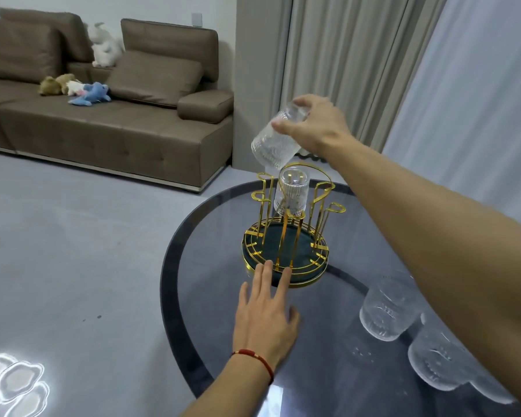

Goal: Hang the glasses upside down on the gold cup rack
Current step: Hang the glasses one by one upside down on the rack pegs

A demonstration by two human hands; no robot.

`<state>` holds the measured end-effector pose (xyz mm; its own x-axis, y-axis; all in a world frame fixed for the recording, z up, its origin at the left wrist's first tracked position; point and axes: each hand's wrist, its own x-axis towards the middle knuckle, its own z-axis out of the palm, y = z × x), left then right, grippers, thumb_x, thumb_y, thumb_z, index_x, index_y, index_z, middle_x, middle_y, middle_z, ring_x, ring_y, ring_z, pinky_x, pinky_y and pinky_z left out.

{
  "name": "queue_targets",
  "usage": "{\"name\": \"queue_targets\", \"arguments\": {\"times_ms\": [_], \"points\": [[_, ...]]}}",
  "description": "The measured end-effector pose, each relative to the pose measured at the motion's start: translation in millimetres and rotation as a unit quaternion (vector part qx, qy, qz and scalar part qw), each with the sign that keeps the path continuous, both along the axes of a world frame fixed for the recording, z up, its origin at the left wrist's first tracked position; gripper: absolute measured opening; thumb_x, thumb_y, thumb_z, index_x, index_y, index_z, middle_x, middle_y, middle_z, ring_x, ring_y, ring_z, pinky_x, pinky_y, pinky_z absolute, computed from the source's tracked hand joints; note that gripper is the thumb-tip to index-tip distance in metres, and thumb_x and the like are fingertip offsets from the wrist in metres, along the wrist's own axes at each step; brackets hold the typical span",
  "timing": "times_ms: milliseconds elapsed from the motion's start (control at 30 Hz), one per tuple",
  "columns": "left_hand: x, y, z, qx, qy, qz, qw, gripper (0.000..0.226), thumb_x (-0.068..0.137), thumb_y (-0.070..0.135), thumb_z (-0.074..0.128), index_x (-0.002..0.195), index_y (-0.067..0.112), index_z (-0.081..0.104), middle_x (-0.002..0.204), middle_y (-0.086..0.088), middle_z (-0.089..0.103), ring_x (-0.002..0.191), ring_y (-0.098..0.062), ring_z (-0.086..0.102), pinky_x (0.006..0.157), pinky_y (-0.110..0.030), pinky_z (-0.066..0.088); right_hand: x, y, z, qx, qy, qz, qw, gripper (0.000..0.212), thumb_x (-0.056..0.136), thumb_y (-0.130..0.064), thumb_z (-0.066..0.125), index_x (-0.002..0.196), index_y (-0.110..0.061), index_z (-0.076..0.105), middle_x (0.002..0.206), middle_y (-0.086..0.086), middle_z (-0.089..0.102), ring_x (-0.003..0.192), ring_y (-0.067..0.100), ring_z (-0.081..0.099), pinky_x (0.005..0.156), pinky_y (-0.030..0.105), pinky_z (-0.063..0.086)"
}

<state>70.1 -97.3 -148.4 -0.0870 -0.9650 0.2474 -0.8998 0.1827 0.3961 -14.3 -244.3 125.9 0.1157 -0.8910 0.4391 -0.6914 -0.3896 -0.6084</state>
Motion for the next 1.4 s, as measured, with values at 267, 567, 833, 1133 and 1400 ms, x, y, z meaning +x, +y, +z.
{"name": "queue_targets", "arguments": {"times_ms": [267, 567, 833, 1133, 1400], "points": [[-2.2, -1.2, -2.0, 0.000, 0.013, 0.005, 1.000, 0.070, 0.100, 0.047, 0.040, 0.157, 0.038, 0.002, 0.170, -0.004, -0.008, 0.154, -0.024, -0.015, 0.125, -0.052, 0.001, 25.5, -25.5, -12.9, 0.054, 0.116, 0.011, 0.992, 0.078, 0.082, -0.055, 0.076, 0.147, -0.018, 0.054, 0.150, 0.004, 0.056, 0.136, 0.026, 0.053, 0.103, 0.033, 0.041], [-2.8, 1.3, -2.7, -0.003, 0.016, 0.006, 1.000, 0.069, 0.099, 0.044, 0.040, 0.157, 0.036, 0.003, 0.170, -0.006, -0.005, 0.154, -0.025, -0.013, 0.125, -0.054, 0.004, 33.2, -31.6, -33.1, 0.096, 0.207, 0.029, 0.973, 0.076, 0.081, -0.049, 0.081, 0.146, -0.018, 0.054, 0.151, 0.007, 0.056, 0.134, 0.031, 0.055, 0.109, 0.044, 0.043], [-2.8, 1.7, -2.5, -0.009, 0.017, 0.012, 1.000, 0.070, 0.099, 0.042, 0.044, 0.157, 0.036, 0.005, 0.170, -0.006, -0.002, 0.155, -0.026, -0.012, 0.125, -0.053, 0.006, 39.9, -31.2, -55.7, 0.053, 0.390, 0.005, 0.919, 0.079, 0.077, -0.060, 0.079, 0.145, -0.031, 0.052, 0.137, 0.005, 0.064, 0.121, 0.032, 0.061, 0.089, 0.045, 0.050], [-1.4, 1.9, 0.1, -0.004, 0.002, 0.011, 1.000, 0.070, 0.099, 0.043, 0.044, 0.157, 0.035, 0.005, 0.170, -0.006, -0.002, 0.155, -0.026, -0.010, 0.125, -0.052, 0.006, 41.0, -33.5, -56.5, 0.044, 0.481, 0.009, 0.875, 0.079, 0.084, -0.062, 0.073, 0.152, -0.036, 0.044, 0.143, 0.005, 0.059, 0.129, 0.032, 0.056, 0.095, 0.049, 0.049], [-1.4, 1.1, 0.2, -0.005, -0.010, 0.011, 1.000, 0.070, 0.096, 0.042, 0.041, 0.157, 0.033, 0.010, 0.170, -0.008, 0.002, 0.155, -0.026, -0.007, 0.125, -0.051, 0.010, 9.3, 10.3, -67.6, -0.094, 0.442, -0.010, 0.892, 0.054, 0.095, -0.043, 0.062, 0.143, -0.019, 0.051, 0.139, 0.008, 0.057, 0.128, 0.029, 0.050, 0.104, 0.050, 0.041]]}}
